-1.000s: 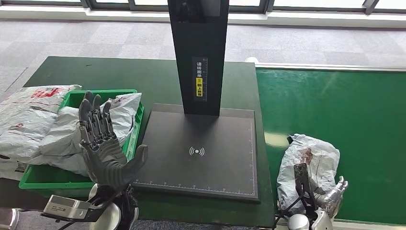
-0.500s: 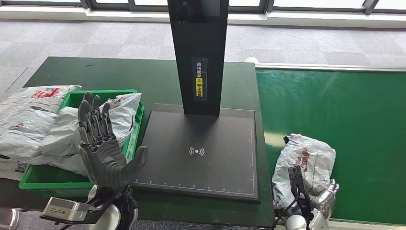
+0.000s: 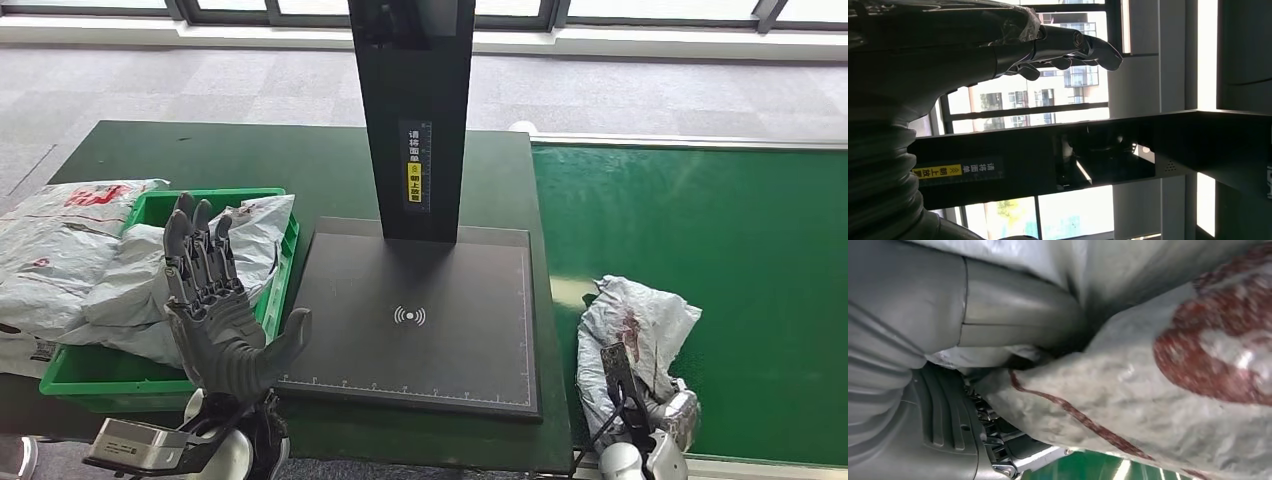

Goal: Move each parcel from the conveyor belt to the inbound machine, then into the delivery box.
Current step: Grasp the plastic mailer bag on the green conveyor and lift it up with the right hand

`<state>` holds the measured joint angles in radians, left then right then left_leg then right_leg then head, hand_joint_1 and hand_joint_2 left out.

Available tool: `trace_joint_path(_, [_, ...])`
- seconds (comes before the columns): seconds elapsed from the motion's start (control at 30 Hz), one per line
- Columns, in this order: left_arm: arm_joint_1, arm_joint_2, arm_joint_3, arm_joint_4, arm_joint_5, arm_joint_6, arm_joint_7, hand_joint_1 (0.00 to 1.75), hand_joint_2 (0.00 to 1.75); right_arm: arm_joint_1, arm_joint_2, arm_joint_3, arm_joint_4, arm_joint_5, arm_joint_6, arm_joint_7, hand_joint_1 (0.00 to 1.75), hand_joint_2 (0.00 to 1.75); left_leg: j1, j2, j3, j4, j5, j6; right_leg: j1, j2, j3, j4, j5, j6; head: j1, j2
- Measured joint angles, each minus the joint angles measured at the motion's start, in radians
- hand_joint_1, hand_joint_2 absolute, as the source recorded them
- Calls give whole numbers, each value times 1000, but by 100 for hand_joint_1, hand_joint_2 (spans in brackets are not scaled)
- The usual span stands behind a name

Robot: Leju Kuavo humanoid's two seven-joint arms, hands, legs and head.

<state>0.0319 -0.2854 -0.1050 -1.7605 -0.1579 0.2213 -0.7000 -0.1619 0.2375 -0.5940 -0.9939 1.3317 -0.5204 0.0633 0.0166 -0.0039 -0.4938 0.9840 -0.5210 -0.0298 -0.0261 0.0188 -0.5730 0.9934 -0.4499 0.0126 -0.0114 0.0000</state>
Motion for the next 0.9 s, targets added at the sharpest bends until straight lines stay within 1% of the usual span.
trace_joint_path(0.9, [0,0,-1,0,0,0,0,0,175,-7,-1,0,11,0,1,0,175,175,0,0,3,0,0,0,0,0,3,0,0,0,0,0])
